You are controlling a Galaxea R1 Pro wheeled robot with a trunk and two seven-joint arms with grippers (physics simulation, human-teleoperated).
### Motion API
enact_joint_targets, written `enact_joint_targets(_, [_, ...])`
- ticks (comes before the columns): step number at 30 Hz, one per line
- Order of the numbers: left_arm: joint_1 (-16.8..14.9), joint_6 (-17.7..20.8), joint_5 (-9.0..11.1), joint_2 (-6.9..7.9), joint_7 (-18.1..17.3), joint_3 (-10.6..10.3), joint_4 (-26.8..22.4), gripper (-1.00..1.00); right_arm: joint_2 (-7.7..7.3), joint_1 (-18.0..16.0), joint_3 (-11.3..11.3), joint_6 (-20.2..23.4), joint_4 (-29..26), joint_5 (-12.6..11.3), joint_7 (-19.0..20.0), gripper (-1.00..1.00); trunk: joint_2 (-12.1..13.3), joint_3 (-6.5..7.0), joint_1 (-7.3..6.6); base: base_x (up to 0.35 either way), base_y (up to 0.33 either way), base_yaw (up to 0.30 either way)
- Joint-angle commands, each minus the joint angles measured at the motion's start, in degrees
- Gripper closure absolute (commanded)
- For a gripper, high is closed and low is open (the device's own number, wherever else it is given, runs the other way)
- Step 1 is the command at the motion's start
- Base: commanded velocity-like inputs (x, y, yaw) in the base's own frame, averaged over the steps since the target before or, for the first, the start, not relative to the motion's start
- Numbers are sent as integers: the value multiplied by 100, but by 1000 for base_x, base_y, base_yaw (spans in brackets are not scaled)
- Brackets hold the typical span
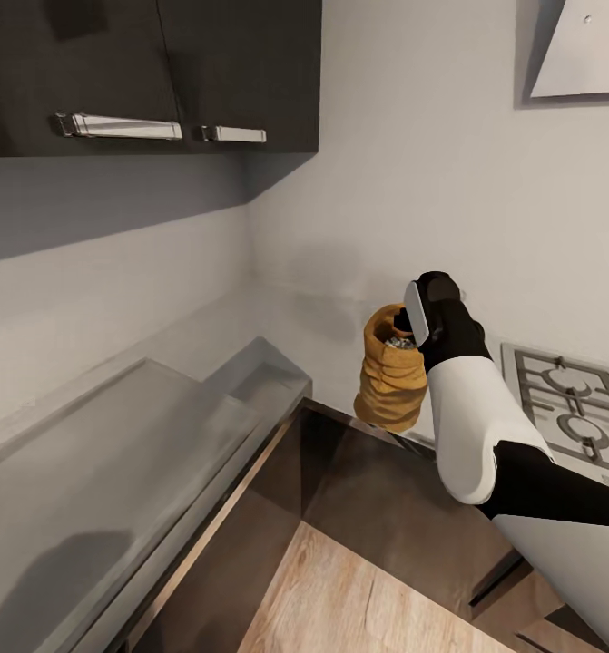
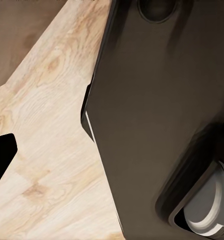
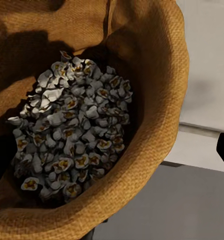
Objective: In the kitchen, take the popcorn bag from the countertop, put it into the microwave, and heat it until the popcorn is cooked so the cooked popcorn ends up inside the bag.
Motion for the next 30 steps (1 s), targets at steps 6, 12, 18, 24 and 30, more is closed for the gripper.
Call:
enact_joint_targets(6, [-2, -17, 21, -2, 12, 10, -1, -100, 7, -6, -31, 28, -5, 61, 18, -100, -4, -6, 0, 3, -1, 0])
enact_joint_targets(12, [-2, -17, 21, -9, 11, 10, -1, -100, 7, -6, -24, 28, -4, 57, 28, -100, -4, -6, 0, 0, 0, 0])
enact_joint_targets(18, [-2, -17, 21, -6, 12, 18, -9, -100, -25, 12, -162, 28, 38, 79, 122, -100, -4, -6, 0, 0, 0, 0])
enact_joint_targets(24, [-2, -17, 21, -10, 12, 19, -9, -100, 7, 12, -103, 28, -66, 92, -2, -100, -4, -6, 0, 0, 0, 0])
enact_joint_targets(30, [-2, -17, 21, -9, 12, 18, -9, -100, 7, 12, -218, -52, -222, 80, -93, -100, -4, -6, 0, 0, 0, 0])
